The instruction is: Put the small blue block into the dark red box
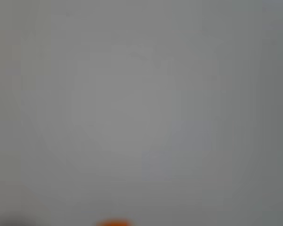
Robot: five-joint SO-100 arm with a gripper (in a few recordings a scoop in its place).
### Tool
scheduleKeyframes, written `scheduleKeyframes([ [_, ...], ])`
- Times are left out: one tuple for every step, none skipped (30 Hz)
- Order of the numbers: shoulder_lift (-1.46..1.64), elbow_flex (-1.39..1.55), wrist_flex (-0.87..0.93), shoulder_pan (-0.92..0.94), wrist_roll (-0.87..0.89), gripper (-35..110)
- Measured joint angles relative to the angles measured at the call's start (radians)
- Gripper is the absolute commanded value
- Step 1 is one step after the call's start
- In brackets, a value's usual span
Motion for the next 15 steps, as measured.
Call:
scheduleKeyframes([
  [0.000,0.000,0.000,0.000,0.000,0],
  [0.000,0.000,0.000,0.000,0.006,0],
  [0.002,0.011,-0.002,0.003,0.012,0],
  [-0.003,0.018,-0.009,0.002,0.023,0],
  [-0.003,0.018,-0.014,0.006,0.031,0],
  [-0.003,0.018,-0.014,0.015,0.040,0],
  [-0.003,0.018,-0.018,0.017,0.049,0],
  [-0.003,0.018,-0.046,0.014,0.061,0],
  [-0.003,0.014,-0.078,0.006,0.077,0],
  [-0.003,0.000,-0.120,-0.006,0.098,0],
  [-0.003,-0.015,-0.161,-0.020,0.135,0],
  [-0.003,-0.034,-0.189,-0.021,0.175,0],
  [-0.003,-0.044,-0.213,-0.021,0.219,0],
  [-0.003,-0.057,-0.225,-0.012,0.276,1],
  [-0.003,-0.064,-0.232,0.003,0.356,0],
])
